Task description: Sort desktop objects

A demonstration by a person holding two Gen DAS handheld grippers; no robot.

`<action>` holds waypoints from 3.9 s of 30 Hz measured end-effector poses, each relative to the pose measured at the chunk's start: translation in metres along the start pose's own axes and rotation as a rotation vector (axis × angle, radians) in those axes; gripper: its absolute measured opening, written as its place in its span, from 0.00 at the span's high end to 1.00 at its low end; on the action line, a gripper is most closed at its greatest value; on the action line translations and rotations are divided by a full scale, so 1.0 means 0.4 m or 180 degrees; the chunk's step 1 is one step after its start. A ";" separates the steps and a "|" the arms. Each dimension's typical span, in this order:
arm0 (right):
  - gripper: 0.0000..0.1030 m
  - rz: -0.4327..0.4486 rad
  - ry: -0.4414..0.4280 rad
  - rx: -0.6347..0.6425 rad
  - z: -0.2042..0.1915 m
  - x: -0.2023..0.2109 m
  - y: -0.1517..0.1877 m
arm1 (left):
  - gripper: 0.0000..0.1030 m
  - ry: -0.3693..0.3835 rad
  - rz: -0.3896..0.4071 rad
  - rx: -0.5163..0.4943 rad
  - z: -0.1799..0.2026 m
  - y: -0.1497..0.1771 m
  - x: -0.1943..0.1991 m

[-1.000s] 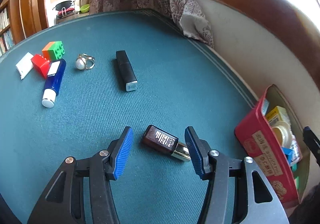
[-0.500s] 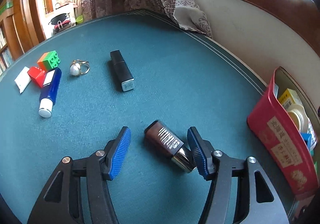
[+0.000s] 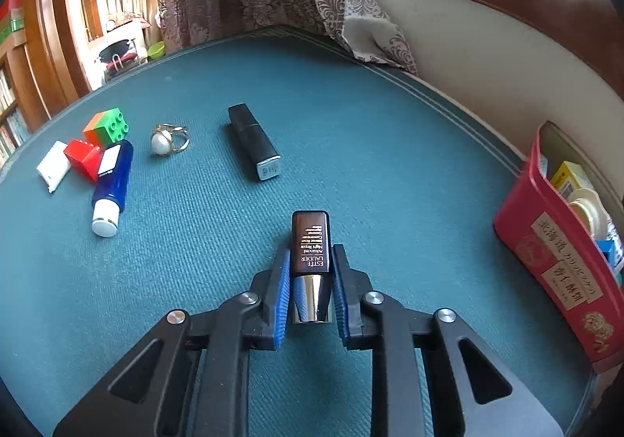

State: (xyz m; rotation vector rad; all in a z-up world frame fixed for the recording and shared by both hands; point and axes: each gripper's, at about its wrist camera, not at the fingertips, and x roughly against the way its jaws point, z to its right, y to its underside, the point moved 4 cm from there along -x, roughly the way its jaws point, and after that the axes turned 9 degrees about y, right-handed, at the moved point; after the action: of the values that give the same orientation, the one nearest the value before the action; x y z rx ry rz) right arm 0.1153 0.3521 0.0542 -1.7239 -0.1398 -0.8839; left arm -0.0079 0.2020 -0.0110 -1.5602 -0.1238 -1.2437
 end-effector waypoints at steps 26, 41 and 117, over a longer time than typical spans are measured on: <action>0.43 0.0095 0.0262 -0.0042 0.093 0.035 -0.014 | 0.79 0.0945 0.0363 -0.0751 0.352 -0.072 0.120; 0.42 0.0177 0.0425 -0.0292 0.180 0.038 -0.022 | 0.79 0.1313 0.0137 -0.0762 0.472 -0.083 0.078; 0.30 -0.0004 -0.0567 0.0217 -0.423 -0.223 -0.123 | 0.52 -0.0581 0.0126 0.0938 -0.412 -0.110 -0.028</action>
State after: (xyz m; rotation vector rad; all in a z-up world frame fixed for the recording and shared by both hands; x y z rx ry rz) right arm -0.0550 0.2521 0.0511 -1.7373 -0.2864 -0.7174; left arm -0.1450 0.0996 -0.0121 -1.4080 -0.3753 -1.0001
